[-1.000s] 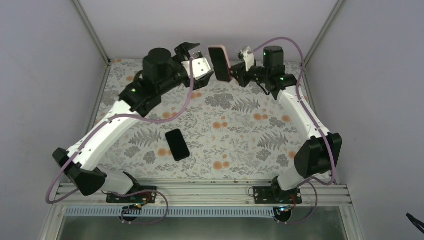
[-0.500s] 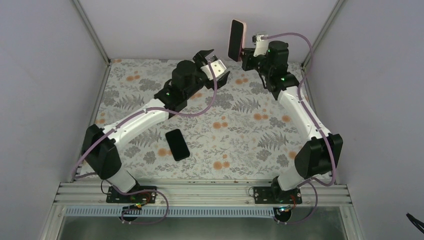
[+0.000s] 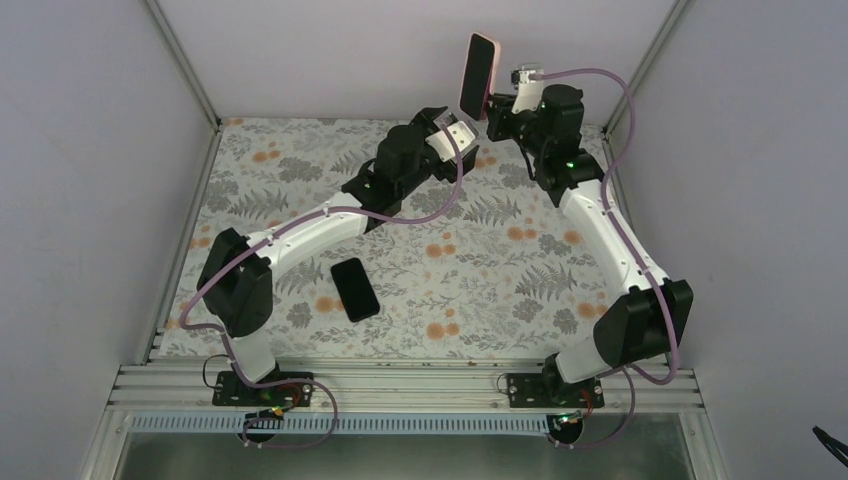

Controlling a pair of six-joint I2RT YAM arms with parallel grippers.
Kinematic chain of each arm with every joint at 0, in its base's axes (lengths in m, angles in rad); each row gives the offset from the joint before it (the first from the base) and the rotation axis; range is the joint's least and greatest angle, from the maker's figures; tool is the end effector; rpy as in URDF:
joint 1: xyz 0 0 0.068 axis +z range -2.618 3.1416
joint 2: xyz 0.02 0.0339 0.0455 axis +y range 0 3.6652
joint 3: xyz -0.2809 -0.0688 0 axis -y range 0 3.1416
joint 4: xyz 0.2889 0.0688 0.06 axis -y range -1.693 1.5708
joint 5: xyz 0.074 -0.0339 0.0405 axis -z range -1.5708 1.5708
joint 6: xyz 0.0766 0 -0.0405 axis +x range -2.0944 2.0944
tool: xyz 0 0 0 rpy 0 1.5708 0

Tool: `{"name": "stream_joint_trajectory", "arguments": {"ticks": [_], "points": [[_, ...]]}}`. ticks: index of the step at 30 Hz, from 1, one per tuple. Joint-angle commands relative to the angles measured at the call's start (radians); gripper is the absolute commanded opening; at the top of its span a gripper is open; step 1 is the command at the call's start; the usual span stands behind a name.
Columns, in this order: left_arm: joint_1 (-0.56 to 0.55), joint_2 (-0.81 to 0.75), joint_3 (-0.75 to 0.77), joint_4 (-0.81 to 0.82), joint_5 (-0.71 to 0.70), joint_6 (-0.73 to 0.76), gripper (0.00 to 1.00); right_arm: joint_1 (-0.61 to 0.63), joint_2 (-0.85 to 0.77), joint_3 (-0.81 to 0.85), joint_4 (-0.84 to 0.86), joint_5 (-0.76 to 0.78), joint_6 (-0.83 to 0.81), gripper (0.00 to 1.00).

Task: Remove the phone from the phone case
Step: Remove the phone case from the phone.

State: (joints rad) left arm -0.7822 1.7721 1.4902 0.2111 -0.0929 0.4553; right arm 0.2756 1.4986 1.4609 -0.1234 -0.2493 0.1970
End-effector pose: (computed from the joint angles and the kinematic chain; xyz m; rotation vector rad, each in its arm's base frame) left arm 0.3741 -0.3617 0.3554 0.8948 1.3793 -0.1737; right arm 0.4154 0.1371 0.4190 -0.2551 1.7414 0.5617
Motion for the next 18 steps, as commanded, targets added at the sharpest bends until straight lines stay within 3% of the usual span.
{"name": "stream_joint_trajectory", "arguments": {"ticks": [1, 18], "points": [[-0.005, -0.011, 0.026, 0.069, -0.040, -0.027, 0.97, 0.010, -0.047, -0.009, 0.099, -0.003, 0.014, 0.03], [-0.020, 0.045, 0.098, 0.082, -0.135, 0.001, 0.97, 0.021, -0.046, -0.014, 0.101, -0.034, 0.001, 0.03]]}}
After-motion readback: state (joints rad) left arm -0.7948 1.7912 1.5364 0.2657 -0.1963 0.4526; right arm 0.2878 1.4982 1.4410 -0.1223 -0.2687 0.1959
